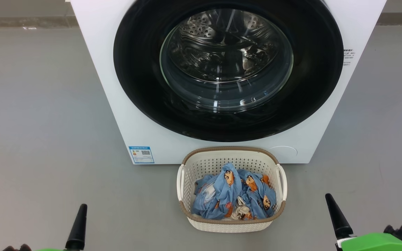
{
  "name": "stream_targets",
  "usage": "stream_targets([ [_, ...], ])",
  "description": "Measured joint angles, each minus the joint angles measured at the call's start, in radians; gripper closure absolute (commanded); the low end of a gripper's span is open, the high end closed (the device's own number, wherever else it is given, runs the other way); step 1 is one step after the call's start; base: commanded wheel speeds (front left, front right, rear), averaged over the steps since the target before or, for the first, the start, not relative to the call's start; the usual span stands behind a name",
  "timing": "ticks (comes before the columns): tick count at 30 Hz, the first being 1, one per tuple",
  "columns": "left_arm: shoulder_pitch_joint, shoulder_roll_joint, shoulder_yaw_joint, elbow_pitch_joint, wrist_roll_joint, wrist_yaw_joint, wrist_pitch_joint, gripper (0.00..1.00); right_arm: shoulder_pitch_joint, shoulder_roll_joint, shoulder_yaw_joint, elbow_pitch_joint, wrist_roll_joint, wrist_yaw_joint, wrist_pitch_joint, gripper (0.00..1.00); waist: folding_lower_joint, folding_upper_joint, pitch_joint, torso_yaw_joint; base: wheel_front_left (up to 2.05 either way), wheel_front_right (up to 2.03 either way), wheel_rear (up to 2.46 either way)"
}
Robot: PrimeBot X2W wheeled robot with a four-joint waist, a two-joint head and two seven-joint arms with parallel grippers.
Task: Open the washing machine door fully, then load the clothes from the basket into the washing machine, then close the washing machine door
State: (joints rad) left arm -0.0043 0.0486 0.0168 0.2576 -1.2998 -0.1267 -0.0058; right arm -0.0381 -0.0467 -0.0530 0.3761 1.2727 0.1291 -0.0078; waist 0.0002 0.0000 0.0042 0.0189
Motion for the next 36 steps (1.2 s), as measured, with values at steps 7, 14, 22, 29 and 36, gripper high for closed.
stream_targets([
  [7,0.000,0.002,-0.006,-0.017,0.098,0.000,-0.022,0.00,-0.010,-0.012,0.004,0.003,-0.092,0.000,-0.022,0.00,0.0000,0.0000,0.003,0.002,0.00,0.00,0.00],
  [14,0.000,0.007,-0.011,-0.037,0.187,0.000,-0.040,0.00,-0.012,-0.017,0.004,0.009,-0.176,0.000,-0.039,0.00,0.0000,0.0000,0.004,0.004,0.00,0.00,0.00],
  [22,0.000,0.028,-0.028,-0.047,0.288,-0.001,-0.062,0.00,-0.031,-0.020,0.005,0.012,-0.282,0.000,-0.056,0.00,-0.0001,0.0000,0.007,0.006,0.00,0.00,0.00],
  [29,0.000,0.031,-0.040,-0.048,0.391,-0.001,-0.081,0.00,-0.032,-0.022,0.011,0.014,-0.392,0.000,-0.073,0.00,-0.0001,0.0000,0.007,0.009,0.00,0.00,0.00],
  [36,0.000,0.032,-0.044,-0.048,0.482,-0.001,-0.100,0.00,-0.035,-0.022,0.016,0.022,-0.494,0.000,-0.091,0.00,0.0000,0.0000,0.005,0.008,0.00,0.00,0.00],
])
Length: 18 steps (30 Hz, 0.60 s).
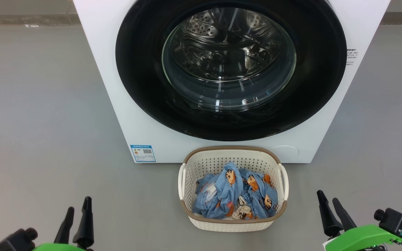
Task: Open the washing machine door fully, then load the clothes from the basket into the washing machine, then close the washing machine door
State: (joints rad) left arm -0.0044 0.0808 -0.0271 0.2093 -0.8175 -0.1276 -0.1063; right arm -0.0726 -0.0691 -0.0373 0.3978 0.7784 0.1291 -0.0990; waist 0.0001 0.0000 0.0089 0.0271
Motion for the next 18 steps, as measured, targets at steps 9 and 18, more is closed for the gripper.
stream_targets([
  [9,0.000,0.006,-0.015,-0.010,0.128,0.000,-0.027,0.00,-0.012,-0.004,0.018,0.007,-0.131,0.000,-0.027,0.00,0.0000,0.0000,-0.001,0.002,0.00,0.00,0.00],
  [18,0.000,0.023,-0.026,-0.018,0.225,0.000,-0.054,0.00,-0.013,-0.009,0.022,0.014,-0.239,0.000,-0.052,0.00,0.0000,0.0000,-0.002,0.002,0.00,0.00,0.00],
])
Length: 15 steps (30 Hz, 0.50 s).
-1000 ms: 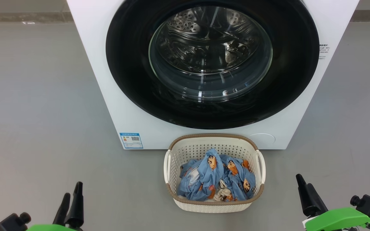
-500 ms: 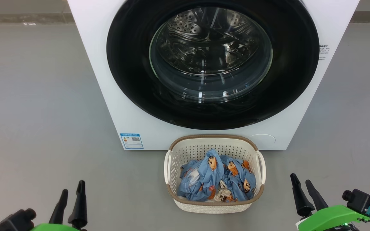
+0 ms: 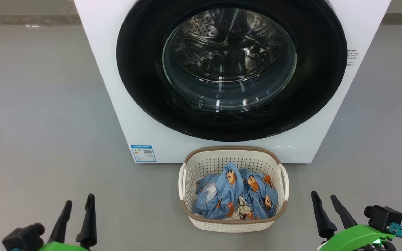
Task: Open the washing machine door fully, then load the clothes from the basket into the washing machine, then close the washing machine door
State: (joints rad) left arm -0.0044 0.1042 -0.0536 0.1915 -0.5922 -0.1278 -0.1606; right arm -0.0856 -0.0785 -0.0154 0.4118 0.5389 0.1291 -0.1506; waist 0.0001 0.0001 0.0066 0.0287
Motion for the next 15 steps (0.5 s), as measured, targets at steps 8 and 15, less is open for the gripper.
stream_targets([
  [8,0.000,0.006,-0.015,-0.010,0.083,0.000,-0.023,0.00,-0.004,-0.009,0.000,0.006,-0.083,0.000,-0.024,0.00,-0.0001,0.0000,0.000,0.002,0.00,0.00,0.00],
  [15,0.000,0.011,-0.025,-0.018,0.154,0.000,-0.044,0.00,-0.019,-0.011,-0.004,0.010,-0.168,0.000,-0.038,0.00,0.0000,0.0000,0.005,0.002,0.00,0.00,0.00],
])
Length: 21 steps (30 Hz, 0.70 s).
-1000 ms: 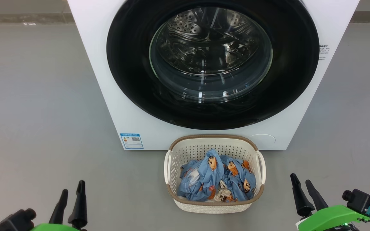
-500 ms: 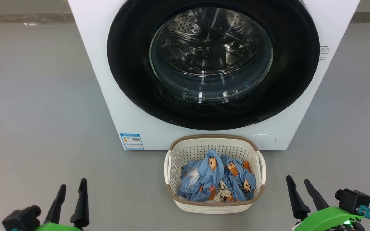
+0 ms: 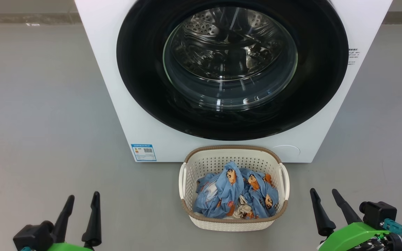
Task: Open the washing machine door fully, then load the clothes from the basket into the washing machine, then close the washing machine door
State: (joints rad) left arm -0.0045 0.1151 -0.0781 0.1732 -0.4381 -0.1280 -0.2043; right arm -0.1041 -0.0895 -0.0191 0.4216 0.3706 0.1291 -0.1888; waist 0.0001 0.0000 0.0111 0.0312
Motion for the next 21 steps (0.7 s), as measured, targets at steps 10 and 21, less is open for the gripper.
stream_targets([
  [10,0.000,0.016,-0.008,-0.002,0.082,0.000,-0.027,0.00,0.001,0.000,-0.026,0.002,-0.115,0.000,-0.033,0.00,0.0000,0.0000,0.000,-0.005,0.00,0.00,0.00],
  [21,0.000,0.021,-0.007,0.002,0.156,-0.001,-0.051,0.00,0.002,0.000,-0.038,0.004,-0.198,0.000,-0.051,0.00,0.0000,0.0000,-0.007,-0.009,0.00,0.00,0.00],
])
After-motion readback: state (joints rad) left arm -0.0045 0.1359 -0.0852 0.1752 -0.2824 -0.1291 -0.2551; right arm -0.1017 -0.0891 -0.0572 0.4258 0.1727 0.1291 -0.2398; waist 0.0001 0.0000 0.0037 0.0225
